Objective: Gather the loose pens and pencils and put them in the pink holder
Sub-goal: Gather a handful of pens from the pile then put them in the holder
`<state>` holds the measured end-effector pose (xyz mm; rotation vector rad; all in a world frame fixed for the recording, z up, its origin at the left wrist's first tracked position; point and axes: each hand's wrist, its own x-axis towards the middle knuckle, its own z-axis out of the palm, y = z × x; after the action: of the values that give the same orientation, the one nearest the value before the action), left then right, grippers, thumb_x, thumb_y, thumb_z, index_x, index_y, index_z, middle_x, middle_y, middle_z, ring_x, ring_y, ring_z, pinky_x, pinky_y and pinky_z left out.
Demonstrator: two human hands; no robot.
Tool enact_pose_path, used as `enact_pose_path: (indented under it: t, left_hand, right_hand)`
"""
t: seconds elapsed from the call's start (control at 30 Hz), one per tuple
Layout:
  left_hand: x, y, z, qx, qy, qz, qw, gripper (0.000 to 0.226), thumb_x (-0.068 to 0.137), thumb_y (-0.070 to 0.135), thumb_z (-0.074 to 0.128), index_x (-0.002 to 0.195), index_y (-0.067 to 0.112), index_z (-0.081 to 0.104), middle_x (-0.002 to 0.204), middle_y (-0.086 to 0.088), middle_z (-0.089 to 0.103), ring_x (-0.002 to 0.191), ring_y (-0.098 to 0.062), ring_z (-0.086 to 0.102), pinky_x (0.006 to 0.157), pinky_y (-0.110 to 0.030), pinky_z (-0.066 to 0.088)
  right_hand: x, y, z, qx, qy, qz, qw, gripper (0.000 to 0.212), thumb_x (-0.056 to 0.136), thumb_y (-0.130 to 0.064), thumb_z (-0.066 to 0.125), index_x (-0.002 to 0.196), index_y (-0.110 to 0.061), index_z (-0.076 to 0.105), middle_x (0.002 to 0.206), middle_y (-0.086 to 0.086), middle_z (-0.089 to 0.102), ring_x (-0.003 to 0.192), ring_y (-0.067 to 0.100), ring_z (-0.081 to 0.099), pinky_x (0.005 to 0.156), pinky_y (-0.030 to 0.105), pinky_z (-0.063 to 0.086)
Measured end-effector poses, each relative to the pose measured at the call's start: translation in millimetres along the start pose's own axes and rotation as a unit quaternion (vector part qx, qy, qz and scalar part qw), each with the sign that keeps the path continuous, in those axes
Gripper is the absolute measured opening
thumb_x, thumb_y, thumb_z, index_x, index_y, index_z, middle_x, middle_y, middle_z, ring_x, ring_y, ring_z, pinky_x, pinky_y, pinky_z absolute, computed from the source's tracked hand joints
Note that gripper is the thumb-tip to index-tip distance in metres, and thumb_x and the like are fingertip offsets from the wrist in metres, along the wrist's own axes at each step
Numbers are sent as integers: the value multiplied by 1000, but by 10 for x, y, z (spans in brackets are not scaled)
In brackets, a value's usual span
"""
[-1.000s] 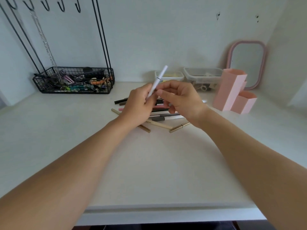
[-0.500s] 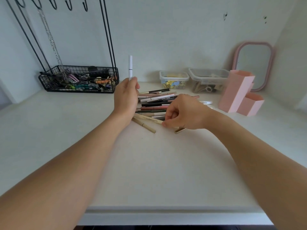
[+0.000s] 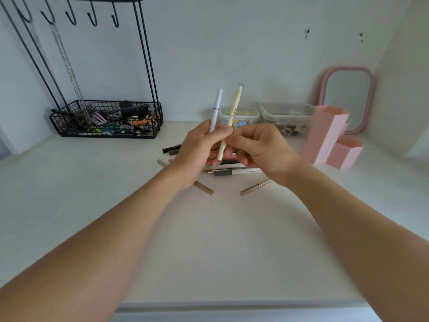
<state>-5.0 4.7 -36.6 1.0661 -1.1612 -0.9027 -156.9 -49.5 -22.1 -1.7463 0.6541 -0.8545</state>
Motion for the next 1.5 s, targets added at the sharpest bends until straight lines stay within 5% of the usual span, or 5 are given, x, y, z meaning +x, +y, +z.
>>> enact_pose_path:
  t: [0.53, 0.7, 0.87, 1.3, 1.5]
  left_hand:
    - [2, -55, -8, 22, 61, -31, 997, 25, 108, 38, 46, 89, 22, 50, 60, 5, 34, 46, -10, 23, 39, -18, 17]
    - [60, 8, -201, -13, 135, -50, 990, 40, 103, 40, 54, 71, 23, 37, 55, 7, 28, 46, -11, 19, 38, -23, 15]
    - [78, -34, -207, -16, 146, -67, 987, 48, 104, 40, 50, 63, 24, 32, 53, 6, 28, 46, -12, 19, 41, -24, 12]
    - [70, -35, -198, -19, 139, -58, 988, 41, 103, 36, 53, 67, 19, 43, 53, 5, 28, 48, -12, 20, 39, -22, 16]
    - [59, 24, -189, -83, 102, -46, 990, 36, 93, 45, 64, 70, 22, 47, 56, 8, 28, 46, -8, 22, 37, -19, 20]
  right_hand:
    - [56, 54, 3, -121, 52, -78, 988, 10, 80, -12, 81, 81, -4, 74, 69, 18, 69, 59, 15, 58, 57, 19, 51]
    - [51, -49, -342, -366, -77, -24, 927, 12, 74, -21, 85, 75, -15, 75, 62, -5, 63, 45, -2, 47, 49, 6, 35]
    - [73, 40, -431, -440, -119, -17, 890, 10, 73, -25, 85, 78, -23, 77, 76, 8, 69, 51, 1, 45, 50, 10, 35]
    - [101, 64, -469, -456, -147, -16, 877, 2, 86, -23, 75, 84, -23, 75, 65, -12, 58, 52, -5, 48, 51, 7, 37]
    - [84, -44, -471, -253, -92, -6, 963, 16, 100, -17, 57, 90, -5, 62, 64, -5, 47, 49, 1, 39, 52, 16, 33]
